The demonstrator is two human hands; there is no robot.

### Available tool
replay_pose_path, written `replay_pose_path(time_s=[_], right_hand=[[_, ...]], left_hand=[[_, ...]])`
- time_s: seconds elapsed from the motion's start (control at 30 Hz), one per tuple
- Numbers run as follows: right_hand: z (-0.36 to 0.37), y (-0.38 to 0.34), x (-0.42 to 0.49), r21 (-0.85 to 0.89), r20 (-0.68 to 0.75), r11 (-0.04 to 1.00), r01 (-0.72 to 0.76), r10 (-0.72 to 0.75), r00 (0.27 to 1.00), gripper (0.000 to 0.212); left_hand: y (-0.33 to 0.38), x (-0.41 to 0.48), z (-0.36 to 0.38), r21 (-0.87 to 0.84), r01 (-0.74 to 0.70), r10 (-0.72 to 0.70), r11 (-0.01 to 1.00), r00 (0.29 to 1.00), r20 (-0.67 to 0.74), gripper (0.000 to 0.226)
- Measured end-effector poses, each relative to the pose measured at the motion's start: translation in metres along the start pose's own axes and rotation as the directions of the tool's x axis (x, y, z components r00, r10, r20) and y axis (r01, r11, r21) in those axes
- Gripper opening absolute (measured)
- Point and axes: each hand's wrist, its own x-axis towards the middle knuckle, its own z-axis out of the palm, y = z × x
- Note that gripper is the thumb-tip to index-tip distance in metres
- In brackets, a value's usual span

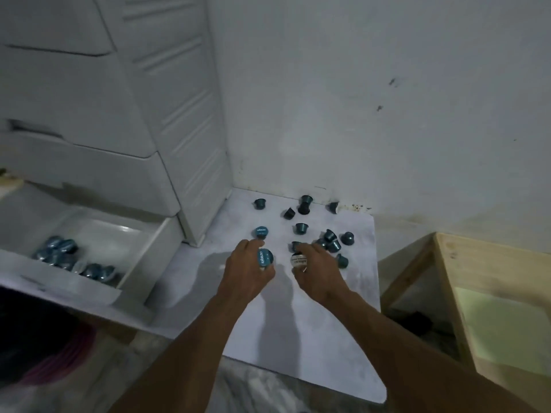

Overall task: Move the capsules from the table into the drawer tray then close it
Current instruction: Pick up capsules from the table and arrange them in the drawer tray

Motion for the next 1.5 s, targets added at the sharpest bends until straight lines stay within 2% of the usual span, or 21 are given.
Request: replay_pose_path(time_s=[0.13, 0.23, 0.5, 0.73, 0.97, 1.2, 1.5], right_hand=[[0.010, -0.054, -0.001, 0.021, -0.024, 0.998, 0.058, -0.058, 0.998, 0.048], [0.024, -0.100, -0.005, 0.056, -0.091, 0.993, 0.102, -0.097, 0.991, 0.048], [0.069, -0.232, -0.018, 0.097, -0.148, 0.954, 0.283, -0.267, 0.952, 0.044], [0.098, -0.296, 0.003, 0.078, -0.116, 0.929, 0.362, -0.352, 0.929, 0.037], [0.137, -0.328, 0.067, 0.091, -0.072, 0.925, 0.369, -0.363, 0.929, 0.033], [0.188, -0.344, 0.145, 0.120, 0.013, 0.935, 0.332, -0.336, 0.942, 0.036], [0.241, -0.352, 0.202, 0.094, 0.127, 0.963, 0.253, -0.264, 0.956, 0.023]], left_hand=[[-0.027, -0.019, -0.051, 0.023, -0.034, 0.035, 0.999, 0.998, -0.057, 0.045], [-0.052, -0.035, -0.094, 0.016, -0.023, 0.025, 1.000, 0.995, -0.098, 0.050], [-0.124, -0.071, -0.207, 0.085, -0.008, 0.030, 0.996, 0.962, -0.270, 0.047], [-0.165, -0.068, -0.256, 0.097, 0.062, -0.027, 0.993, 0.945, -0.325, 0.046], [-0.216, -0.026, -0.280, 0.116, 0.150, -0.114, 0.982, 0.956, -0.271, 0.048], [-0.260, 0.052, -0.307, 0.182, 0.214, -0.188, 0.960, 0.971, -0.149, 0.042], [-0.316, 0.121, -0.318, 0.350, 0.115, -0.155, 0.930, 0.984, 0.088, 0.043]])
